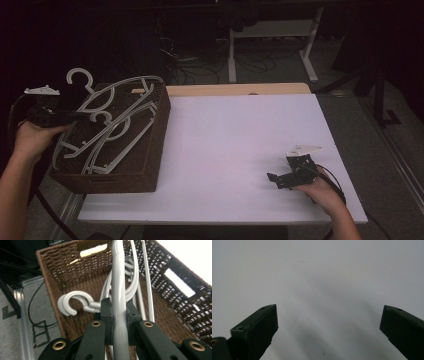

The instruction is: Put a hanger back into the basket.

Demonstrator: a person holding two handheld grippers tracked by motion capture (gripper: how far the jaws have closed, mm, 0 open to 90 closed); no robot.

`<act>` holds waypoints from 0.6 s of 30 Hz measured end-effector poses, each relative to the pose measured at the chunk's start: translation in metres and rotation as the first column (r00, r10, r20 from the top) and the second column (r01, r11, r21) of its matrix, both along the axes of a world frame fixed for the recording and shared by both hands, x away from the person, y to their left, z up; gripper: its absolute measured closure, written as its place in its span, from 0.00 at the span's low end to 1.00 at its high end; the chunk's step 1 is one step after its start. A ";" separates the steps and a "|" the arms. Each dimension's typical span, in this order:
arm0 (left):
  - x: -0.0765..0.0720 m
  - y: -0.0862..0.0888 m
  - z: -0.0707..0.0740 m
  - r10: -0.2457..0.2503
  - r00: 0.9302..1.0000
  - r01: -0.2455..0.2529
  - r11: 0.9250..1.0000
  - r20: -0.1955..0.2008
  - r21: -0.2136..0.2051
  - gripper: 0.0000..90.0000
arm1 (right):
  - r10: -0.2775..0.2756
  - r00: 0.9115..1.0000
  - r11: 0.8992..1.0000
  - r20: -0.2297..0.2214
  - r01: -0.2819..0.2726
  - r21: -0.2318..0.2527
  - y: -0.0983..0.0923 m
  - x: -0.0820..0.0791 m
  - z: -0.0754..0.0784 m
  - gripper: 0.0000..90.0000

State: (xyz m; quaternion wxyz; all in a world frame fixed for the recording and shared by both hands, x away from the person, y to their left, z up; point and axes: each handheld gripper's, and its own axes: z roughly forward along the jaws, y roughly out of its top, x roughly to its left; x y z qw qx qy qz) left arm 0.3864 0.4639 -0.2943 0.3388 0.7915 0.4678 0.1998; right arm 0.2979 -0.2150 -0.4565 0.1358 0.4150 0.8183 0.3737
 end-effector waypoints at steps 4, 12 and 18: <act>0.002 0.001 -0.009 0.008 1.000 -0.008 1.000 -0.026 0.002 0.91 | 0.000 1.000 1.000 0.000 0.000 -0.002 0.000 0.000 0.000 0.02; 0.006 -0.004 -0.034 0.016 0.998 -0.017 1.000 -0.053 -0.002 0.84 | 0.002 1.000 1.000 -0.001 -0.002 -0.006 0.001 0.000 0.000 0.02; 0.004 -0.002 -0.030 0.035 0.999 -0.036 0.998 -0.023 -0.058 0.60 | 0.007 1.000 1.000 0.002 -0.007 -0.010 0.001 0.001 0.000 0.02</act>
